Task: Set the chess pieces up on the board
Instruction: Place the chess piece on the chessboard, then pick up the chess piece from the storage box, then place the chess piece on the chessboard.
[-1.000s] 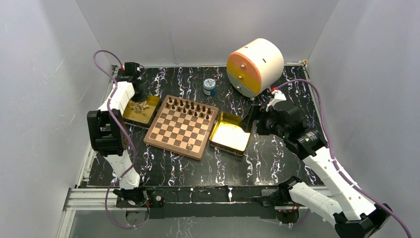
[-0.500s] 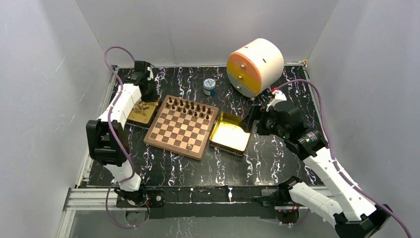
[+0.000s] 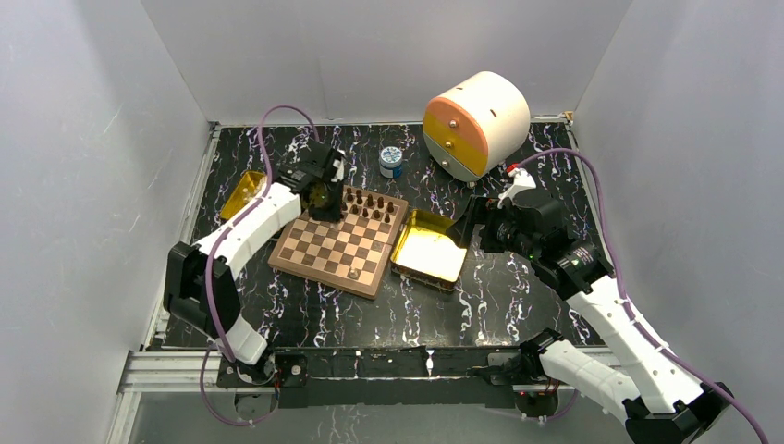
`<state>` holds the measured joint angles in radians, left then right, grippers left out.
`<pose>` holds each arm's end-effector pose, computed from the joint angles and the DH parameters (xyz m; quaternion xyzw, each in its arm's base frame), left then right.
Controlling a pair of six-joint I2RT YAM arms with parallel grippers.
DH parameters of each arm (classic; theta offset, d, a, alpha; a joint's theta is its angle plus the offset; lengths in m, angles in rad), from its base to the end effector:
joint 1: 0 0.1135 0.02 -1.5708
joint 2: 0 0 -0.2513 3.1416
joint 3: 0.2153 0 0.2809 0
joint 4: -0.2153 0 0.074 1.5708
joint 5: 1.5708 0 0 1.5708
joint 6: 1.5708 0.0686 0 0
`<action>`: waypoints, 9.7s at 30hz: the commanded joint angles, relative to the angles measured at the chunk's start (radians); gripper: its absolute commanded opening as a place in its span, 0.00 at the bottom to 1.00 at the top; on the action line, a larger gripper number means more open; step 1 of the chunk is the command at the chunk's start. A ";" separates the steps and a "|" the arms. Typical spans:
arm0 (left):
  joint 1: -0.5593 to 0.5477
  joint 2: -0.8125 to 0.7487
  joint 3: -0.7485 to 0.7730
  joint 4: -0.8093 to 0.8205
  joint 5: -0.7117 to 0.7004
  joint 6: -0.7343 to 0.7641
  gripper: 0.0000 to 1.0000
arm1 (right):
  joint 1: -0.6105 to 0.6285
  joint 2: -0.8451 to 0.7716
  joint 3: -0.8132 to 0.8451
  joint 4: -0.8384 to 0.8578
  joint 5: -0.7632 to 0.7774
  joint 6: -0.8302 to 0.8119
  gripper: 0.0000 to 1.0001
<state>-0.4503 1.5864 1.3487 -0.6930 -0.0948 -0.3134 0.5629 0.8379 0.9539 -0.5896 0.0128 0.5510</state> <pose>0.3537 -0.1638 0.2444 0.0500 0.9470 -0.0754 0.3084 0.2072 0.1297 0.3266 -0.0017 0.8532 0.2710 0.4456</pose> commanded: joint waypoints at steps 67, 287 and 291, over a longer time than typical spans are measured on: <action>-0.377 0.123 -0.174 0.152 -0.145 -0.153 0.28 | -0.003 -0.041 0.018 0.011 0.046 0.007 0.99; -0.272 0.096 -0.206 0.109 -0.091 -0.152 0.18 | -0.004 -0.040 -0.015 0.036 0.052 -0.010 0.99; -0.274 0.095 -0.201 0.103 -0.104 -0.147 0.20 | -0.004 -0.043 -0.017 0.037 0.051 -0.008 0.99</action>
<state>-0.7177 1.6817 1.1507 -0.5758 -0.1627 -0.4644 0.5629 0.8112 0.9375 -0.6029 0.0681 0.5430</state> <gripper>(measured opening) 0.194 0.984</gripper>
